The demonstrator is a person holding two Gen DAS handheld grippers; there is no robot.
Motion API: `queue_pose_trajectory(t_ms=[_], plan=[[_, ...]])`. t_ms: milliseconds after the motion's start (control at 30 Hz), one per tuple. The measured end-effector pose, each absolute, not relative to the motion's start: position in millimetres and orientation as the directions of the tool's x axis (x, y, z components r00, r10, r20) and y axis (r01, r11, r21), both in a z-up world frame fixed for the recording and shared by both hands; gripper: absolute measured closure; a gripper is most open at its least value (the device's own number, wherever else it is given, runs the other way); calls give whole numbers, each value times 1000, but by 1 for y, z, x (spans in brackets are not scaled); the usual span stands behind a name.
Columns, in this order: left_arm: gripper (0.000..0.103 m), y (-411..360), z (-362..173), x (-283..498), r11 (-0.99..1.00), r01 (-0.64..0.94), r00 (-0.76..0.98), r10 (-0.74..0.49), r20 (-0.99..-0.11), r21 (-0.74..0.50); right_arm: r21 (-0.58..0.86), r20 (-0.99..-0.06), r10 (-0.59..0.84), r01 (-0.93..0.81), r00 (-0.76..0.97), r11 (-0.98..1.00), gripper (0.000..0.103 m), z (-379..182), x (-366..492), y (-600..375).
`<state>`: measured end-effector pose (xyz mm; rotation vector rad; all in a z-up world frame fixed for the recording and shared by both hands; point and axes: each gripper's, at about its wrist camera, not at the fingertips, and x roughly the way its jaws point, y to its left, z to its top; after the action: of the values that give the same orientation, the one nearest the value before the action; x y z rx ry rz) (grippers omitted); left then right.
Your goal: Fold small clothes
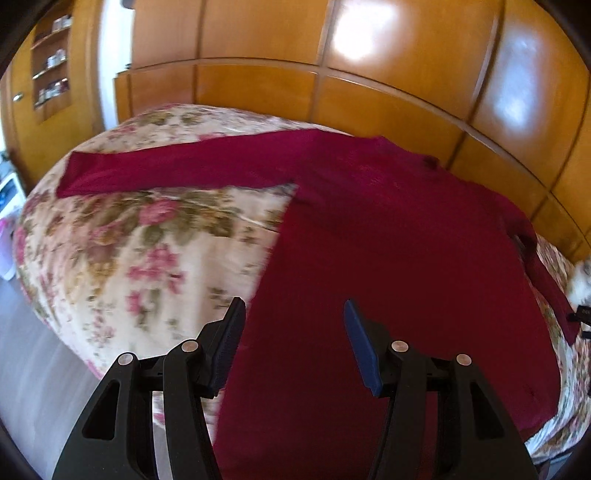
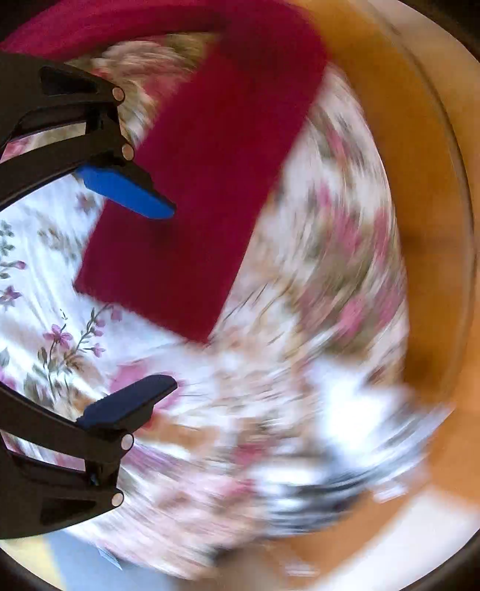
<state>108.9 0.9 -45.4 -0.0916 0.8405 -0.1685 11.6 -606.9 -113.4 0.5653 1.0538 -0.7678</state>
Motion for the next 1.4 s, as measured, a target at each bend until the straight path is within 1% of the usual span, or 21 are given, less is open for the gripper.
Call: queue_pose_trajectory(t_ms=[33, 133, 167, 233, 333, 533, 567, 600, 700, 800, 833, 867, 933, 1000, 1067, 1167, 1200, 1233, 1267, 1300, 1400], plan=[[48, -7, -45, 109, 982, 126, 654, -187, -733, -139, 120, -914, -247, 797, 321, 592, 25, -122, 7, -613], [48, -24, -41, 108, 979, 162, 655, -200, -729, -123, 101, -900, -258, 744, 352, 661, 89, -116, 19, -599], [48, -27, -40, 107, 978, 169, 655, -203, -728, -120, 72, -891, -277, 714, 360, 696, 98, -104, 24, -590], [48, -33, -36, 104, 976, 187, 661, -210, -720, -113, -1, -822, -378, 663, 426, 749, 98, -54, 22, -575], [48, -41, -35, 102, 971, 219, 659, -221, -719, -99, -238, -709, -592, 661, 382, 711, 98, -6, 17, -565], [48, -72, -41, 105, 941, 328, 609, -280, -742, -86, -394, -707, -686, 711, 170, 582, 94, -54, 27, -612], [48, -79, -43, 104, 934, 351, 602, -280, -748, -68, -386, -715, -681, 722, 160, 575, 85, -62, 26, -619], [48, -85, -44, 103, 924, 378, 594, -289, -751, -57, -369, -726, -671, 737, 152, 566, 68, -69, 24, -626], [48, -99, -47, 92, 863, 502, 541, -365, -758, -58, -365, -677, -716, 767, 169, 527, 39, -56, 12, -619], [47, -112, -49, 73, 759, 646, 455, -475, -753, -88, -330, -670, -684, 709, 289, 623, 34, -33, 10, -585], [38, -118, -50, 67, 729, 680, 435, -491, -755, -82, -263, -708, -610, 669, 355, 695, 33, -28, 12, -568], [34, -125, -52, 61, 703, 709, 429, -495, -755, -58, -164, -754, -503, 620, 422, 767, 33, -26, 10, -551], [34, -139, -58, 50, 670, 743, 447, -477, -757, 17, 32, -832, -237, 471, 502, 882, 33, -34, 12, -520], [34, -145, -66, 47, 649, 761, 422, -483, -767, 11, 145, -871, -27, 309, 491, 940, 34, -50, 10, -471], [34, -142, -71, 46, 656, 755, 416, -478, -773, 0, 164, -902, 64, 202, 427, 966, 35, -70, 6, -430], [34, -130, -78, 46, 675, 738, 404, -470, -785, -24, 65, -938, 25, 104, 345, 992, 38, -102, -5, -378], [34, -124, -80, 47, 683, 730, 400, -468, -788, -34, 73, -937, 34, 101, 348, 992, 51, -106, -10, -370], [34, -117, -82, 47, 691, 722, 396, -471, -788, -50, 85, -930, 41, 105, 364, 991, 58, -103, -13, -366], [34, -112, -82, 48, 699, 711, 390, -477, -788, -71, 93, -929, 50, 101, 366, 991, 81, -100, -15, -365], [34, -107, -82, 51, 705, 702, 380, -486, -787, -97, 87, -927, 47, 92, 372, 992, 96, -95, -17, -363], [52, -90, -80, 56, 725, 661, 346, -526, -777, -196, 94, -912, 62, 59, 406, 994, 97, -74, -31, -358]])
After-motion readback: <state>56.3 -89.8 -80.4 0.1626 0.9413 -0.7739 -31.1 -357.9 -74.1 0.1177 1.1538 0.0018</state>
